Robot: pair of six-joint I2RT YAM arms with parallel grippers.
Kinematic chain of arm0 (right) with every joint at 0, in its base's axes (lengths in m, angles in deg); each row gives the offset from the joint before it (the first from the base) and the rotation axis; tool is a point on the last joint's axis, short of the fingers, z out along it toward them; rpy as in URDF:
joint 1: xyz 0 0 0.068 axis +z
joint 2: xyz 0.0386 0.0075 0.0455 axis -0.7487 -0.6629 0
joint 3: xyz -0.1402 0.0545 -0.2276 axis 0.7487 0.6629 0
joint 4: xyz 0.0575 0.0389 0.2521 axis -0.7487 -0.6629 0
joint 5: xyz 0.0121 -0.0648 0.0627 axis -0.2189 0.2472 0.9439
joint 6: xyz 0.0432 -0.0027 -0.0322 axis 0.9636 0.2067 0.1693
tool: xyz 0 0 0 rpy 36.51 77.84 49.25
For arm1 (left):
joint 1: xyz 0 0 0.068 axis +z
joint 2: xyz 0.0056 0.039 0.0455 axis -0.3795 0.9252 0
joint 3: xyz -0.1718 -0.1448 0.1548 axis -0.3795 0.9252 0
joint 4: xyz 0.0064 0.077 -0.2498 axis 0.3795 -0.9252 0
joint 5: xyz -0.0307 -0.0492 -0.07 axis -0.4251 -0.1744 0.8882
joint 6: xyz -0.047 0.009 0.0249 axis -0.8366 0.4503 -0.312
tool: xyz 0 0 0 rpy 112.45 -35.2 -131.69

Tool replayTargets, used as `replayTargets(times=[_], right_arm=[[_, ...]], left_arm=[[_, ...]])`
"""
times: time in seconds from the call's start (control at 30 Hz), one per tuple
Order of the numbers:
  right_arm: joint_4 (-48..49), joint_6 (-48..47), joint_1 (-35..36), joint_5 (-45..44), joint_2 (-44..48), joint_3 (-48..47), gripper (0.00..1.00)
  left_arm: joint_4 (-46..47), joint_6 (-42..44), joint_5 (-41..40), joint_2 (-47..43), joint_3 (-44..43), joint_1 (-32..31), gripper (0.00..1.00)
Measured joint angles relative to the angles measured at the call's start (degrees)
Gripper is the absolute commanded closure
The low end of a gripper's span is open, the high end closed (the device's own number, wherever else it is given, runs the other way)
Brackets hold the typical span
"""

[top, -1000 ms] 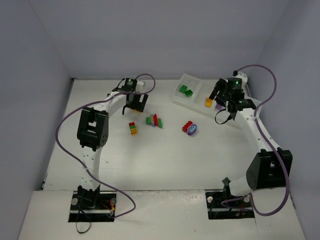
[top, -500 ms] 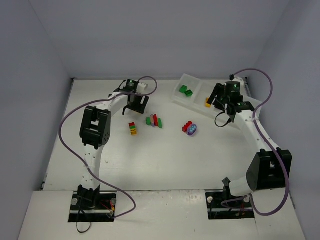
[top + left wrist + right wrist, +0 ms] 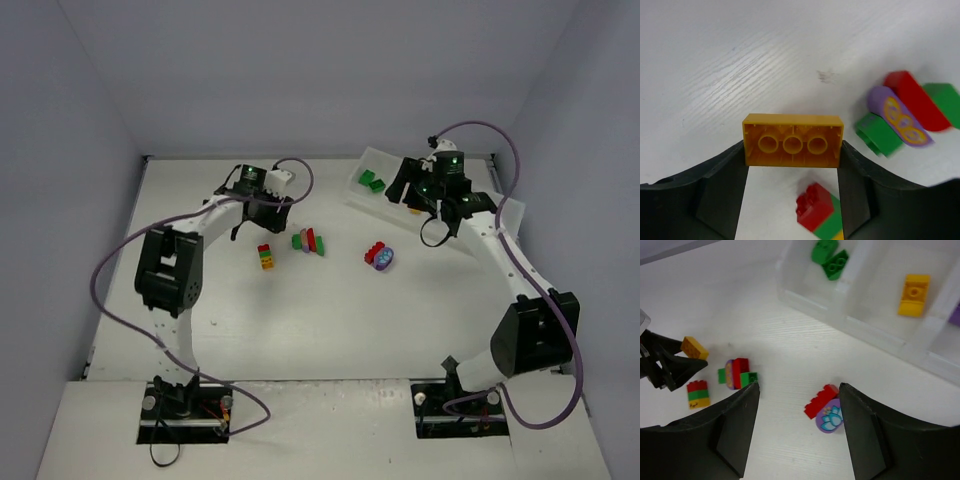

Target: Sort the legos into containers by color

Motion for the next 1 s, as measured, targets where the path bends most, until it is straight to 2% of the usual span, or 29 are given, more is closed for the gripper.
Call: replayTargets(times=[0.1,0.27,0.4,0.6,1.0], right_arm=[[0.22,-0.02,1.73,5.03,-2.10,-3.58,0.39],[0.57,0.17,4.81,13.77,-7.61,-9.35,0.40],[0.50,0.28,7.37,19.76,-12.46,-13.20,0.41],[0.52,0.28,10.95,25.55,-16.09,-16.76,0.41],[0.90,0.28,14.36,29.22,-16.24,-17.57,0.43]], left_arm=[[3.82,2.60,4.31,-8.96,6.49,-0.57,0.79],[10.69,4.92,12.04,-19.93,9.14,-3.13,0.79],[13.46,6.67,15.28,-25.42,12.17,-6.45,0.78],[14.12,7.72,17.18,-27.43,15.30,-10.40,0.79],[15.80,7.82,17.29,-27.45,15.61,-10.62,0.78]])
